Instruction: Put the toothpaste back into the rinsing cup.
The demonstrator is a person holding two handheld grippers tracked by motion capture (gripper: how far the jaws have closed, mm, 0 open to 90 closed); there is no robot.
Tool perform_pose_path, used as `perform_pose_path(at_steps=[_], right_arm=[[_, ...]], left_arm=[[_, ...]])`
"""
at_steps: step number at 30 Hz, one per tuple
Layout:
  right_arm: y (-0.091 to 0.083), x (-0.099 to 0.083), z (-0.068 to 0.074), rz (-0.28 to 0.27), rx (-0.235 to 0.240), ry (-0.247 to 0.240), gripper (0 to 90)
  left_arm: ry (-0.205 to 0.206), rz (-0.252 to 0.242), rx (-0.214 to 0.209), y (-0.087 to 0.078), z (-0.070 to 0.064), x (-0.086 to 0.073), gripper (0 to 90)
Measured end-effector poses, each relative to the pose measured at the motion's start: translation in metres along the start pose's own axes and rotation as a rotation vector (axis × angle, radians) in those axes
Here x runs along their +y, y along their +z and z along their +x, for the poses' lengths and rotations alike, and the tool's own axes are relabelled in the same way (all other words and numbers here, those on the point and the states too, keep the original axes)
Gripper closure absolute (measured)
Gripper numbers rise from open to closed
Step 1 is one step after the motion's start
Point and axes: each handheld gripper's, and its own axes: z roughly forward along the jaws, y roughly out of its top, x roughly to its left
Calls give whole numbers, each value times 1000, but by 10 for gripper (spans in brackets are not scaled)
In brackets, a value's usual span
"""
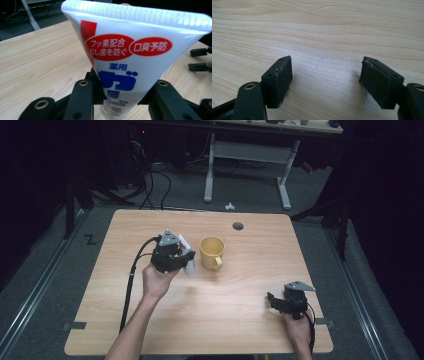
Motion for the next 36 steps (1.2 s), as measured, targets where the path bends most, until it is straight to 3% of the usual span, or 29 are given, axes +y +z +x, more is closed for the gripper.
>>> perform_pose_path(at_steps=[17, 21, 36], right_arm=[[0, 0, 0, 2, 3, -1, 252], [0, 0, 1, 1, 6, -7, 252], [0, 0, 1, 1, 6, -7, 252]], left_arm=[[22, -15, -10, 11, -5, 28, 667], [51, -18, 11, 14, -9, 35, 667], [42, -39, 7, 26, -10, 52, 667]])
